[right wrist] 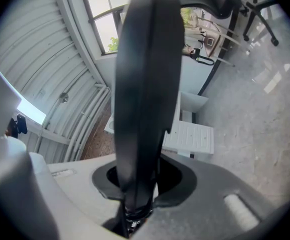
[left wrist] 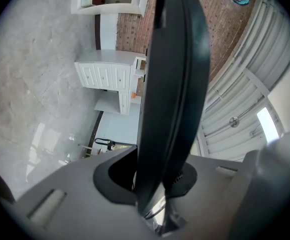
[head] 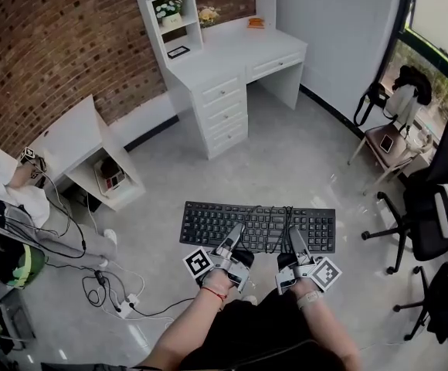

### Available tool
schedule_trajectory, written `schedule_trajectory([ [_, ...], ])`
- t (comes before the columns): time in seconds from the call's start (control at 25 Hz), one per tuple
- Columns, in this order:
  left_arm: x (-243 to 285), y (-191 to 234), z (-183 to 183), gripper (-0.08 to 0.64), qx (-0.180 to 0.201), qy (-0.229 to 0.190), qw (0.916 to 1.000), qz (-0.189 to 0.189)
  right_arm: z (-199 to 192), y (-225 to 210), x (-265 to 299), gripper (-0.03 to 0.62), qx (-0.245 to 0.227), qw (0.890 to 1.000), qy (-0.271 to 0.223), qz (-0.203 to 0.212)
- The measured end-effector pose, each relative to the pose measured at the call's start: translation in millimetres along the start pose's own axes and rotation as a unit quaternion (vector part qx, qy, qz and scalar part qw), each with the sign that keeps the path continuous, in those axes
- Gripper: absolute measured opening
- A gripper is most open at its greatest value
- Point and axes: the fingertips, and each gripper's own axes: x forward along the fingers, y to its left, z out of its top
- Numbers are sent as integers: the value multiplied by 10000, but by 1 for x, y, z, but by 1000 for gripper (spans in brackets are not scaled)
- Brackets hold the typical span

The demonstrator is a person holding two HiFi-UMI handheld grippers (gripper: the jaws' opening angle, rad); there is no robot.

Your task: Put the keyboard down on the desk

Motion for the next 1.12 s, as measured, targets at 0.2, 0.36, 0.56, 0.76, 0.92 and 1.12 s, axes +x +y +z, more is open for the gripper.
schedule_trajectory([
  [0.2, 35, 1, 11, 77, -42, -30, 10000, 67, 23, -3, 31, 80, 31, 10000, 28, 78],
  [0.36, 67, 7, 28, 77, -43, -135, 9999, 63, 39, -19, 63, 80, 72, 9999, 107, 41],
  [0.56, 113, 9, 49, 77, -8, -262, 9996, 53, 66, -26, 110, 80, 96, 9996, 191, 199],
  [0.76, 170, 11, 64, 77, 29, -303, 9995, 90, 104, -37, 156, 78, 153, 9994, 237, 206],
  [0.92, 215, 16, 76, 77, 22, -359, 9993, 76, 134, -47, 194, 80, 104, 9992, 332, 191],
  [1.12, 269, 26, 91, 77, 54, -409, 9991, 63, 170, -58, 238, 80, 70, 9988, 425, 241],
])
